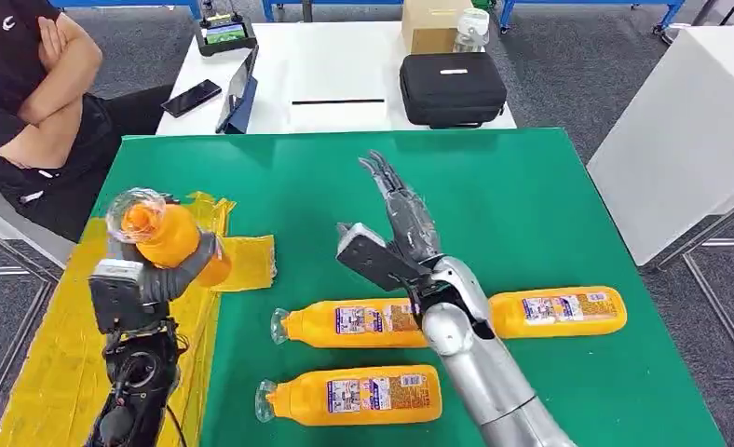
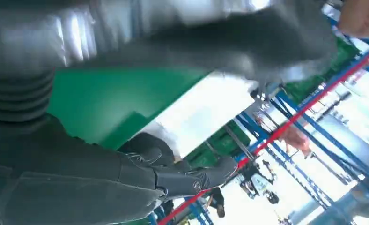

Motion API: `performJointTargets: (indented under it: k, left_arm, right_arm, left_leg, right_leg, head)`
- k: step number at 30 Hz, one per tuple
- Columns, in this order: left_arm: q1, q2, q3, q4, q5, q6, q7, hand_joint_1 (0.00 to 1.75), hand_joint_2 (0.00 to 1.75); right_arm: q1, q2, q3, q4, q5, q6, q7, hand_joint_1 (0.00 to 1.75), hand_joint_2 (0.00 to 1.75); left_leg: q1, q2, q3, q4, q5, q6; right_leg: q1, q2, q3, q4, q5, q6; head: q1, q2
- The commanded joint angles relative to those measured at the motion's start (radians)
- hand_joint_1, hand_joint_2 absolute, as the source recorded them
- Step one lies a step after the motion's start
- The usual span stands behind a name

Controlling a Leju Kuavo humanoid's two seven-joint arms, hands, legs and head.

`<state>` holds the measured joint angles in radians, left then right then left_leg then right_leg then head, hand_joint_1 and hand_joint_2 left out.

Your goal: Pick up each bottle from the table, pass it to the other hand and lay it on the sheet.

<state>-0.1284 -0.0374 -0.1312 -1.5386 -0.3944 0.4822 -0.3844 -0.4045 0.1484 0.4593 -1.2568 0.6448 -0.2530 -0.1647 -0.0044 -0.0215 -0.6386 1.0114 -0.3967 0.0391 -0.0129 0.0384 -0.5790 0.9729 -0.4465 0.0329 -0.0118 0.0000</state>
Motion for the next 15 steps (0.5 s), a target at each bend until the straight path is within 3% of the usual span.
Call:
performJointTargets:
  k: [1,10,15]
  left_arm:
    - [-0.119,0.068,-0.039,0.37,-0.599,0.139,0.197,1.75,1.75]
    - [-0.199,0.078,-0.086,0.679,-0.868,0.121,0.296,1.75,1.75]
    - [-0.196,0.08,-0.088,0.688,-0.869,0.116,0.294,1.75,1.75]
  right_arm:
    - [0.037,-0.077,0.026,-0.16,-0.081,0.106,-0.003,0.0,0.0]
    - [0.097,-0.168,0.145,-0.242,-0.081,0.218,0.005,0.0,0.0]
    - [0.106,-0.175,0.15,-0.253,-0.081,0.222,0.005,0.0,0.0]
  left_leg:
    - [0.0,-0.003,0.008,-0.002,-0.001,-0.003]
    - [0.0,-0.003,0.005,-0.002,0.0,-0.002]
    - [0.0,0.0,0.005,-0.001,-0.002,-0.002]
  right_leg:
    - [0.001,-0.009,0.009,-0.002,-0.002,-0.002]
    - [0.0,-0.006,0.007,-0.002,-0.001,-0.001]
    - [0.0,-0.004,0.007,-0.001,-0.002,-0.001]
  head:
    - [0.0,0.0]
    - [0.0,0.0]
    - [0.0,0.0]
